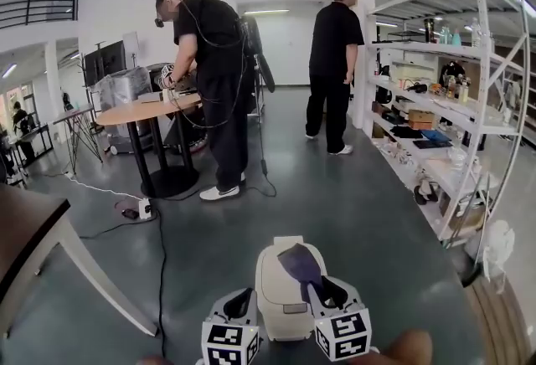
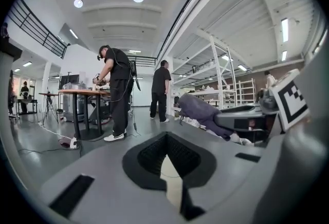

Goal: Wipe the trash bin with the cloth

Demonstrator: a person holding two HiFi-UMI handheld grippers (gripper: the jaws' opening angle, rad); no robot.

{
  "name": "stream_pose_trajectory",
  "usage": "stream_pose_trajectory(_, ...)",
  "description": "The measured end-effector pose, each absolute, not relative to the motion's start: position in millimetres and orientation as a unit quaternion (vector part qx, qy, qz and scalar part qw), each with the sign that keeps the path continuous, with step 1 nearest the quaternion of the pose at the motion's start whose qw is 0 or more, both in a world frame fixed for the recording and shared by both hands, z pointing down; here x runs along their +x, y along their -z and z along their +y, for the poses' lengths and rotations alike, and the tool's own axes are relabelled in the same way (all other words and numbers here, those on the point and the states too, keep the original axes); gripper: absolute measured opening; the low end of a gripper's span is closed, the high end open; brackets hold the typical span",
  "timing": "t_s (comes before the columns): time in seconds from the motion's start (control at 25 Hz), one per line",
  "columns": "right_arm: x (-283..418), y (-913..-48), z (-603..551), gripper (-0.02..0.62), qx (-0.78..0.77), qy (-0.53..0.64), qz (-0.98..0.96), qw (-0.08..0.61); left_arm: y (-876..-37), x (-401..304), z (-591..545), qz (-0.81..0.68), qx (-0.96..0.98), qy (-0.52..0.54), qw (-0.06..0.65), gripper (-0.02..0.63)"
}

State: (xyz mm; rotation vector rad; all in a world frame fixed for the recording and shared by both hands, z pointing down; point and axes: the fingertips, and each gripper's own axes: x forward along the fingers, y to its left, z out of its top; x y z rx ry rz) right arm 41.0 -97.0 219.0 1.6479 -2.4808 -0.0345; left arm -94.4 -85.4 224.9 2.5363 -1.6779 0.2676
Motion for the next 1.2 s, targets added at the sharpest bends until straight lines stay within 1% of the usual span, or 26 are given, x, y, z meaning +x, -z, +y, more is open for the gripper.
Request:
stream_pose_trajectory(0.12,60,-231,-83,0.098,0.565,-0.025,-0.823,0.052,-224,-84,-75,-0.552,0.83,-0.068,0.046,-0.002)
stream_pose_trajectory(0.2,75,-245,-77,0.098,0.575,-0.057,-0.816,0.036,-231,-76,-70,-0.55,0.832,-0.042,0.062,-0.002)
stream_pose_trajectory(0.28,88,-249,-75,0.098,0.585,-0.059,-0.808,0.037,-242,-71,-72,-0.549,0.832,-0.033,0.07,-0.002)
stream_pose_trajectory(0.44,106,-246,-70,0.098,0.608,-0.036,-0.792,0.052,-248,-70,-71,-0.563,0.823,-0.057,0.052,-0.002)
stream_pose_trajectory(0.72,98,-255,-65,0.097,0.612,-0.012,-0.788,0.069,-252,-84,-74,-0.576,0.813,-0.039,0.076,-0.003)
stream_pose_trajectory(0.96,95,-256,-62,0.097,0.617,-0.003,-0.784,0.071,-241,-83,-71,-0.566,0.821,-0.019,0.068,-0.002)
stream_pose_trajectory(1.2,83,-249,-56,0.097,0.609,0.016,-0.79,0.074,-238,-77,-67,-0.561,0.826,-0.023,0.054,-0.002)
